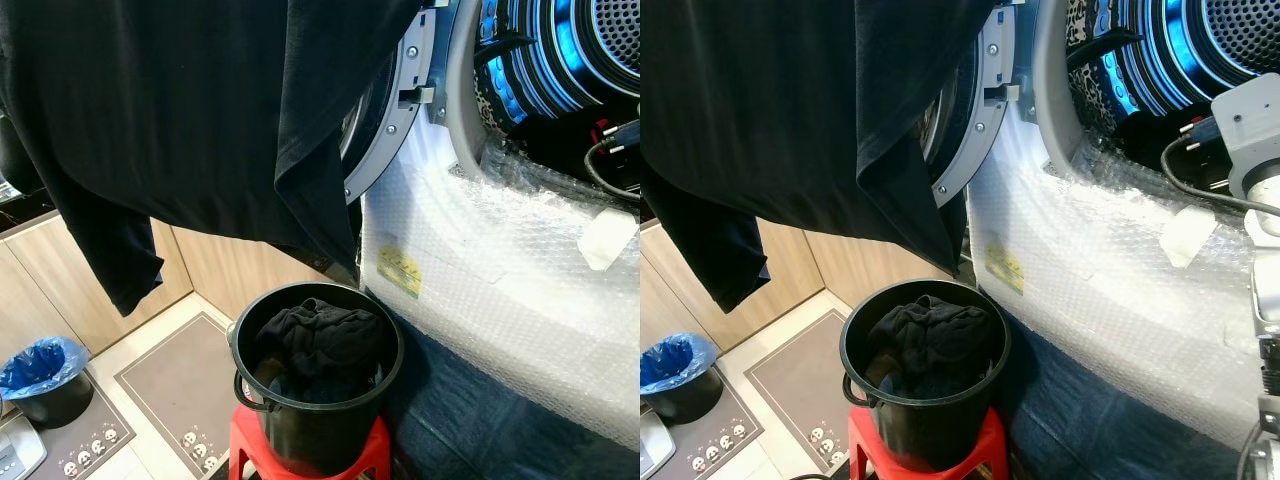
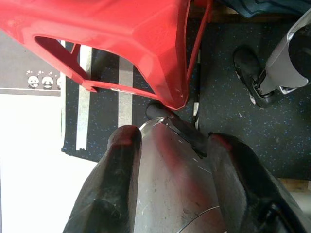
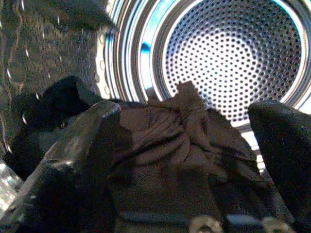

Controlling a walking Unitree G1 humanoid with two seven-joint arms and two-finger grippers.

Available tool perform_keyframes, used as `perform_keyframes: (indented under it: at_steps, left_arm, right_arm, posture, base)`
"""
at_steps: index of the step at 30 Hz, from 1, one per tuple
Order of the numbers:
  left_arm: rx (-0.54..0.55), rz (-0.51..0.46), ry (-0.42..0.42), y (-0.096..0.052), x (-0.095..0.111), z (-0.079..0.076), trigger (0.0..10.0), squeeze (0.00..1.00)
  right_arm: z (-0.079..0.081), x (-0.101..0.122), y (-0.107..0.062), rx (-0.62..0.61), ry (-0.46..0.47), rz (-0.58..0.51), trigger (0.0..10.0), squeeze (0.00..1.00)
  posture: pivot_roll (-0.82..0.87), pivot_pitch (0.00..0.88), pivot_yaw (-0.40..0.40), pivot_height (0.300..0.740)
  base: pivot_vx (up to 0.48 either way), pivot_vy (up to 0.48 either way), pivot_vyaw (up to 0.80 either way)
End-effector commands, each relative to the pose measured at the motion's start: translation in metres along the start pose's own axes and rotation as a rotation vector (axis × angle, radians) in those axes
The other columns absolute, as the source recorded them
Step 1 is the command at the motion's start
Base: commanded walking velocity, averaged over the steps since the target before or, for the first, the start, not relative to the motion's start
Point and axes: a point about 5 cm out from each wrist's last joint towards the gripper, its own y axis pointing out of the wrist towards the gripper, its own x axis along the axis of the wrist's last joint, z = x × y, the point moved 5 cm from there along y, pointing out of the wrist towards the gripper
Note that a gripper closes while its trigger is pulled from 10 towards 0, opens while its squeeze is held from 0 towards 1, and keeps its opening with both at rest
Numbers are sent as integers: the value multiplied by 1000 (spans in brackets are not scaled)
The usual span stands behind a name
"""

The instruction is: Clothes washing

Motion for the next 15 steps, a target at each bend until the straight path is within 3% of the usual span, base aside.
perform_keyframes:
  at_steps: [1,6,15]
  left_arm:
    - [-9,47,18,-2,-12,1,10000,0]
    - [-9,46,25,-2,-11,1,10000,0]
    - [-5,51,23,-2,-14,2,10000,0]
  right_arm:
    - [-6,6,-3,-9,30,-26,10000,0]
    - [-8,9,-7,-6,18,-61,10000,0]
    - [-1,23,-16,75,109,-172,10000,0]
  posture:
    - [-237,0,70,740]
    - [-233,0,72,740]
    - [-230,0,72,740]
  base:
    - [0,0,0]
    - [0,0,0]
    - [0,0,0]
